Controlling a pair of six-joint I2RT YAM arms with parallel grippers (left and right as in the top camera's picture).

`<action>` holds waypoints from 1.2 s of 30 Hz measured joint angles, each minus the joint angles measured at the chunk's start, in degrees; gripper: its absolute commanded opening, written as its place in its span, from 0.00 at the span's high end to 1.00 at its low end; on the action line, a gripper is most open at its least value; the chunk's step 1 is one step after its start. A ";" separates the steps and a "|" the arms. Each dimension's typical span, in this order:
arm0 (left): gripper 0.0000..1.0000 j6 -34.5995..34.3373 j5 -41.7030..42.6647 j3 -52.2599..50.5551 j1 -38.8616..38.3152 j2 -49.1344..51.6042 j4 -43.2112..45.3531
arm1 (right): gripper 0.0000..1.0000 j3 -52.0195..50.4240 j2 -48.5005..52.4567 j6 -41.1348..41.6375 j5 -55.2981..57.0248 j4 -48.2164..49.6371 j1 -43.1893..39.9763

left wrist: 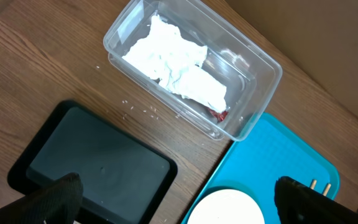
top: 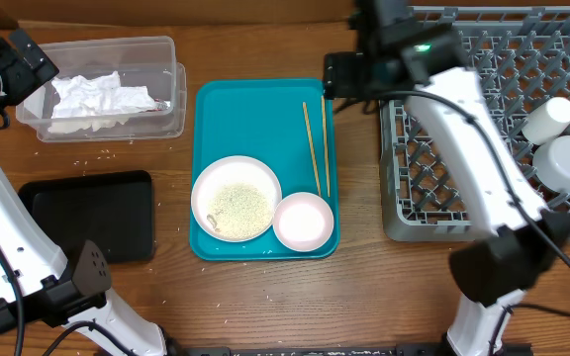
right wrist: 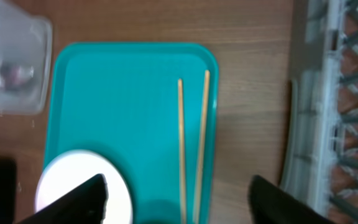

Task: Sort waste into correct bins and load items into the dishwasher
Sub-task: 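Lower the right gripper onto one wooden chopstick and grasp it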

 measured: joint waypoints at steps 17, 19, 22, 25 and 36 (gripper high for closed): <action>0.00 0.00 0.00 0.00 0.00 0.00 0.02 | 0.71 -0.02 19.02 3.89 5.97 6.40 5.90; 0.00 0.00 0.00 0.00 0.00 0.00 0.02 | 0.71 -0.02 19.96 3.89 5.95 6.43 5.90; 0.00 0.00 0.00 0.00 0.00 0.00 0.02 | 0.71 -0.11 20.59 3.89 5.92 6.34 5.97; 0.00 0.00 0.00 0.00 0.00 0.00 0.02 | 0.70 -0.11 20.87 3.85 5.92 6.47 6.01; 0.00 0.00 0.00 0.00 0.00 0.00 0.02 | 0.70 -0.11 26.03 2.82 3.19 7.39 6.12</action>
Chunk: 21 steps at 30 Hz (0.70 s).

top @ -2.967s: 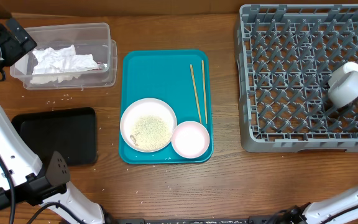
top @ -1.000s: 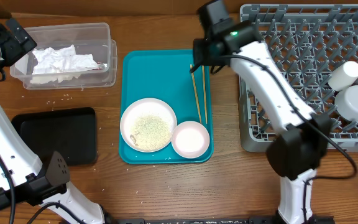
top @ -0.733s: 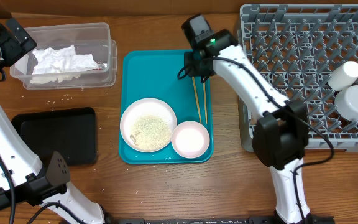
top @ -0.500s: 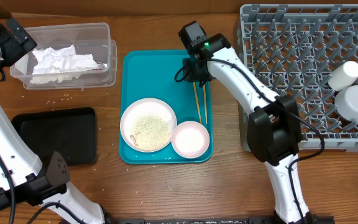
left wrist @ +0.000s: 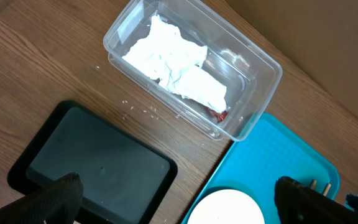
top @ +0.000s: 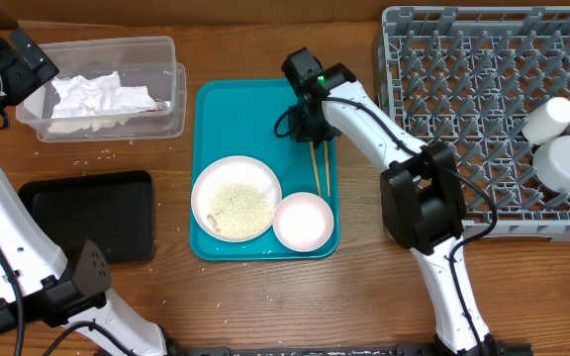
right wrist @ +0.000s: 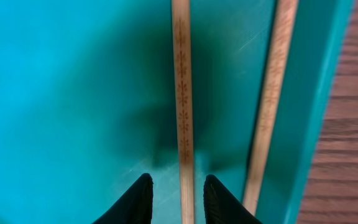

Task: Sort waste into correct bins and load items into the dishwasher
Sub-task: 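Lower the right gripper onto one wooden chopstick and grasp it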

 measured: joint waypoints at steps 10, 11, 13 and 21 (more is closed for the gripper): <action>0.00 0.00 0.00 0.00 0.00 0.00 0.00 | 0.91 0.00 0.66 -1.99 1.11 -1.05 0.31; 0.00 0.00 -0.02 0.00 0.00 0.00 -0.02 | 0.92 0.00 0.66 -1.84 1.16 -1.27 0.31; 0.00 0.00 0.00 0.00 0.00 0.00 0.00 | 0.92 0.00 0.66 -1.86 0.98 -1.64 0.31; 0.00 0.00 0.00 0.00 0.00 0.00 0.00 | 0.96 0.02 0.66 -1.99 -0.57 -2.03 0.31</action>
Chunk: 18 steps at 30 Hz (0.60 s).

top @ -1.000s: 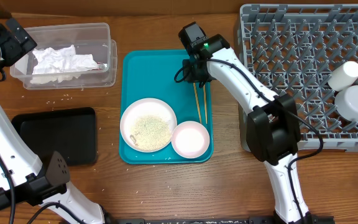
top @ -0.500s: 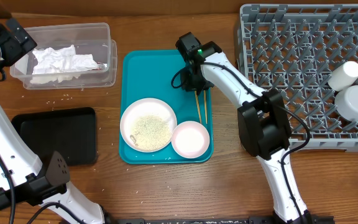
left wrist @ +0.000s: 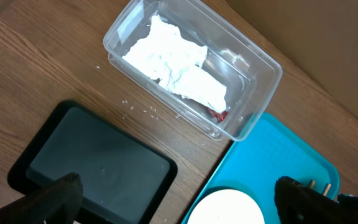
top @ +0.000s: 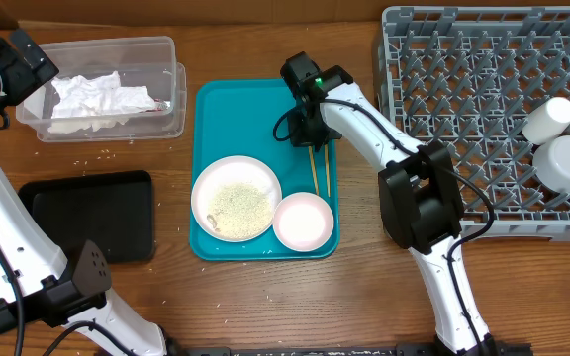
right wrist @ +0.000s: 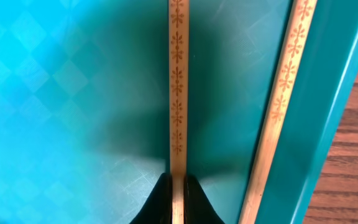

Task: Sort waste into correct bins and load items into the dishwasher
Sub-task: 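Lower the right gripper onto one wooden chopstick and grasp it, then carry the chopstick right and lay it in the dish rack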

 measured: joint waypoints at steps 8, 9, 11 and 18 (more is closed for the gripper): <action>0.00 0.00 0.00 0.00 0.00 0.00 -0.02 | 0.96 9.25 0.22 0.02 -1.27 -7.30 -1.07; 0.00 0.00 0.02 0.00 0.00 0.00 -0.02 | 0.96 12.68 0.22 -0.07 -1.38 -8.46 -1.79; 0.00 0.00 0.00 0.00 0.00 0.00 -0.02 | 0.96 19.17 0.20 -0.61 -1.42 -10.32 -3.54; 0.00 0.00 0.00 0.00 0.00 0.00 -0.02 | 0.96 37.86 -0.90 -5.62 -1.38 -19.80 -14.64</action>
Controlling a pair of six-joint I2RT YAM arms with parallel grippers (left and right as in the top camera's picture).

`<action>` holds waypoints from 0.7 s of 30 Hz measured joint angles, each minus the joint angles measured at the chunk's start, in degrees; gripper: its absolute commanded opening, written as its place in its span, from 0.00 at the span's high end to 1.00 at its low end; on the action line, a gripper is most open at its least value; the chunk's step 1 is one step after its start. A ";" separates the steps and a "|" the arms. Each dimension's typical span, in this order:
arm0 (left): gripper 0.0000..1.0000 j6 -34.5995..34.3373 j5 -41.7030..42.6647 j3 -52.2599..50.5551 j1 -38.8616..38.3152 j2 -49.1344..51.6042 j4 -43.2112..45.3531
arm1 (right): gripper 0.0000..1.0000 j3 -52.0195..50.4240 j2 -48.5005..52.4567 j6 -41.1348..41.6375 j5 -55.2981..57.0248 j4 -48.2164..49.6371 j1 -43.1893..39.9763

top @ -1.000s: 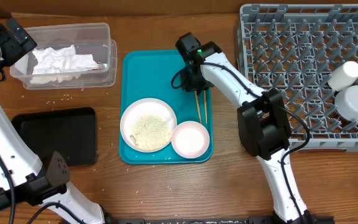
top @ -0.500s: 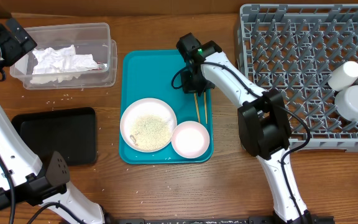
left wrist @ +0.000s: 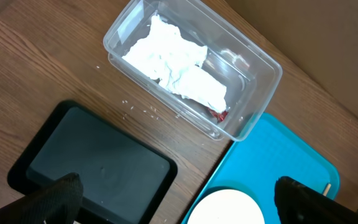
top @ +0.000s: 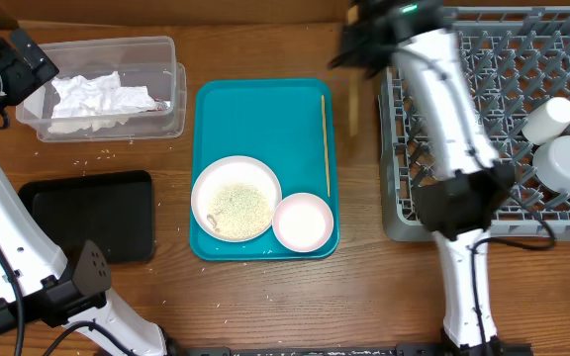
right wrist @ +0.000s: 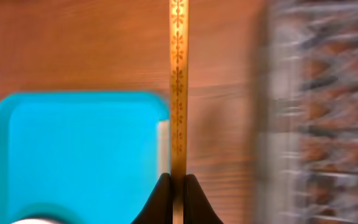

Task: Sort waste into correct bins and load items into the dishwasher
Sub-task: 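Carry the chopstick right and lay it in the dish rack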

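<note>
My right gripper (right wrist: 178,186) is shut on one patterned wooden chopstick (right wrist: 178,93) and holds it in the air over the bare wood between the teal tray (top: 255,109) and the grey dish rack (top: 463,119); the view is motion-blurred. The other chopstick (top: 326,143) lies along the tray's right side. A white plate of rice (top: 236,198) and a small white bowl (top: 303,220) sit at the tray's front. My left gripper (left wrist: 179,199) hangs open high over the table's left end, its fingers (left wrist: 55,196) spread wide.
A clear plastic bin (top: 107,89) with crumpled white tissue stands at the back left. A black tray (top: 92,213) lies in front of it. Two white cups (top: 562,148) stand in the rack's right part. Rice grains are scattered on the wood.
My right gripper, shut on the left chopstick down on the tray, now holds it lifted and to the right, near the rack's left edge. The left arm has not moved.
My right gripper was open high over the tray's back right with both chopsticks lying there. Then it was low with its fingers astride the left chopstick, then shut on it. Now that chopstick is off the tray and one remains.
</note>
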 measured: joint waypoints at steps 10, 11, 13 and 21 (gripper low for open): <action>0.00 0.00 0.00 0.00 0.00 0.00 0.02 | 0.96 -1.73 -0.76 -9.66 -1.90 -6.10 -11.72; 0.00 0.00 0.00 0.00 0.00 0.00 0.02 | 0.96 -2.78 -0.76 -10.05 -2.19 -6.08 -11.76; 0.00 0.00 0.00 0.00 0.00 0.00 0.02 | 0.96 -5.22 -0.76 -10.69 -2.84 -5.57 -11.61; 0.00 0.00 0.00 0.00 0.00 0.00 0.00 | 0.50 -11.72 -0.76 -11.58 -4.07 -4.33 -10.88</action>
